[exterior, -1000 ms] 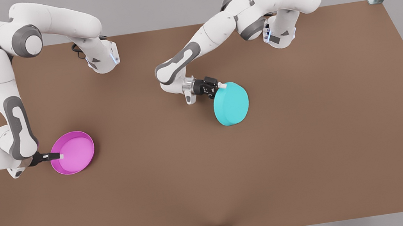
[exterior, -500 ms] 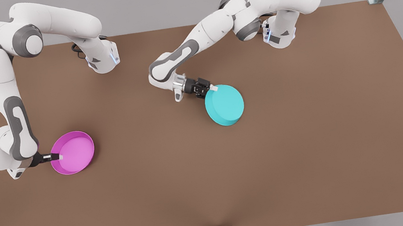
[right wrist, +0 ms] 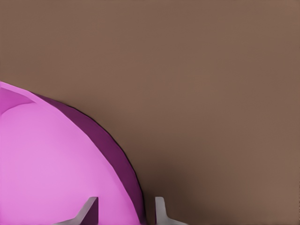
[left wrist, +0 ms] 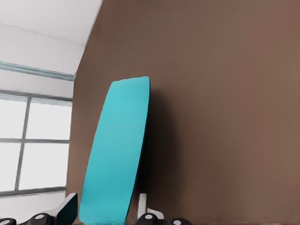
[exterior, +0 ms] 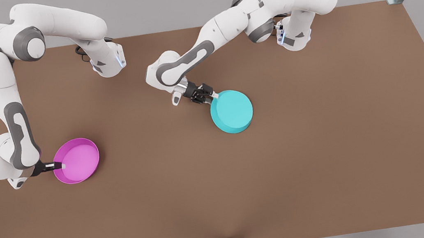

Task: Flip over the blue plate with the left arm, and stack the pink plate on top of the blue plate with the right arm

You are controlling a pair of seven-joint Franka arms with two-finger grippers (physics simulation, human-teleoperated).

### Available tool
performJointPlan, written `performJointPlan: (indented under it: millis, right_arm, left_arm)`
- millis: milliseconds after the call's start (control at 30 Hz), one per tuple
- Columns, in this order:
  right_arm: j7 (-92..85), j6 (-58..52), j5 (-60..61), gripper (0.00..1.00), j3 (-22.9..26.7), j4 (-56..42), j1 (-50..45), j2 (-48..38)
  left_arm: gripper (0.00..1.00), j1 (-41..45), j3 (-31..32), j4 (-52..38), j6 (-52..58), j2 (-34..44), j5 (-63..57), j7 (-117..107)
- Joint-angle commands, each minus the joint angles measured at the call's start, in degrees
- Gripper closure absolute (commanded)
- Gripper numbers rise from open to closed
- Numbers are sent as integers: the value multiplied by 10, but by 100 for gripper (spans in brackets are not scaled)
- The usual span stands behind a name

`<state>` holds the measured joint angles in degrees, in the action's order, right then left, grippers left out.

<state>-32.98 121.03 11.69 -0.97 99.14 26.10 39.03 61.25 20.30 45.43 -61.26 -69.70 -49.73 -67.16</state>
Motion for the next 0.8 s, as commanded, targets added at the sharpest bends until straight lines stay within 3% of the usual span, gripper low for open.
performJointPlan:
  millis: [0, 100, 233, 267, 333, 367, 400, 433, 500, 600, 667, 733, 767]
  right_arm:
    - [-1, 0, 0, 44, 0, 0, 0, 0]
    - [0, 0, 0, 44, 0, 0, 0, 2]
    - [-1, 0, 0, 60, 0, -1, 0, 2]
    - [-1, 0, 0, 70, 0, -1, 0, 2]
    - [-1, 0, 0, 73, 1, -1, 0, 2]
    - [-1, 0, -1, 73, 0, -1, 0, 2]
    - [-1, 0, 0, 73, 0, -2, 0, 2]
    - [-1, 0, 0, 73, 0, -1, 0, 2]
    - [-2, 0, -1, 73, 0, -1, 0, 2]
    - [-2, 0, -1, 73, 1, -1, 0, 3]
    - [-2, 0, -1, 73, 0, -2, 0, 3]
    - [-2, 0, -1, 73, 1, -2, 0, 3]
    - [-2, 0, -1, 73, 0, -2, 0, 3]
  left_arm:
    - [28, 0, 0, -2, -7, 1, 51, -11]
    - [27, -1, 1, -10, -34, 7, 97, -61]
    - [27, -10, 4, -37, -72, 32, 147, -138]
    - [26, -39, 4, -60, -97, 92, 241, -216]
    - [24, -186, 4, -60, -137, 221, 430, -303]
    - [13, -327, 4, -59, -141, 257, 521, -308]
    - [0, -443, 4, -57, -167, 255, 526, -286]
    - [0, -543, 1, -47, -202, 241, 524, -185]
    - [0, -636, 0, -25, -207, 238, 446, 155]
    - [0, -685, 0, -27, -77, 295, 395, 410]
    - [0, -688, -2, -25, -40, 343, 395, 462]
    - [0, -688, -59, 171, -94, 479, 408, 573]
    - [0, -688, -64, 172, -95, 479, 414, 578]
